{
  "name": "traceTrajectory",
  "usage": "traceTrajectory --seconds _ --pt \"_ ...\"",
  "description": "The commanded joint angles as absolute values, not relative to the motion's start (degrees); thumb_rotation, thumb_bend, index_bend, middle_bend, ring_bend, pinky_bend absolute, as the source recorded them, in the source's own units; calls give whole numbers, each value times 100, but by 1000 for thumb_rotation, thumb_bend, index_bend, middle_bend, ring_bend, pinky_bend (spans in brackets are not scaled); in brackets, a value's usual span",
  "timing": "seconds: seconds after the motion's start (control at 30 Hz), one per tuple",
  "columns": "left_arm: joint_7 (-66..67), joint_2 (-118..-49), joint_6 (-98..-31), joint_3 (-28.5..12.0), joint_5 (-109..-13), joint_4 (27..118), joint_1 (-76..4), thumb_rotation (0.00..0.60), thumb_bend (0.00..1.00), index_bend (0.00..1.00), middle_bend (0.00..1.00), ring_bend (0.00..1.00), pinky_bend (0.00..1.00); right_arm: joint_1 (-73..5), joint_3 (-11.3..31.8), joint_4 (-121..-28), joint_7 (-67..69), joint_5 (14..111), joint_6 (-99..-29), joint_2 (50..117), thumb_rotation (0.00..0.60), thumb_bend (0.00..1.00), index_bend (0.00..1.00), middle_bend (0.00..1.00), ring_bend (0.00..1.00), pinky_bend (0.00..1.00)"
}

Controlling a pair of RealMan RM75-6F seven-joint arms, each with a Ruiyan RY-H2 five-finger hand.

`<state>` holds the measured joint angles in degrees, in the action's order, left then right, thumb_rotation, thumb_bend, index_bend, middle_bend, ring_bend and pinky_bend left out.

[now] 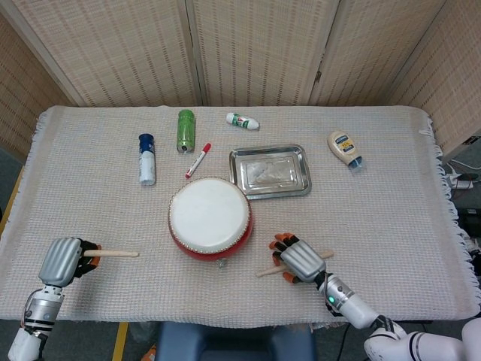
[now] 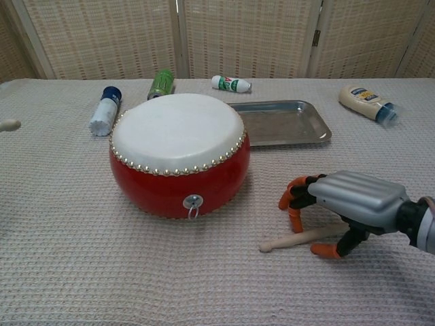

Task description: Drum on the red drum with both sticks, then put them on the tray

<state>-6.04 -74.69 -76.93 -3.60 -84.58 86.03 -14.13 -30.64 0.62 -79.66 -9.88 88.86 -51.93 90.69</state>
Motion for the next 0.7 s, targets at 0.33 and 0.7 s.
traceTrajectory --seconds 0.33,0.7 --pt "-637 -7452 -7746 -365 -8458 8635 -1400 600 569 1000 1000 1000 1000 -2930 243 -8075 185 8906 -5937 8891 600 292 733 258 124 158" --pt "-628 -7409 -7755 -370 -8407 8723 -1380 600 563 1000 1000 1000 1000 -2885 833 -8256 5586 8726 -6371 8122 600 297 741 351 216 217"
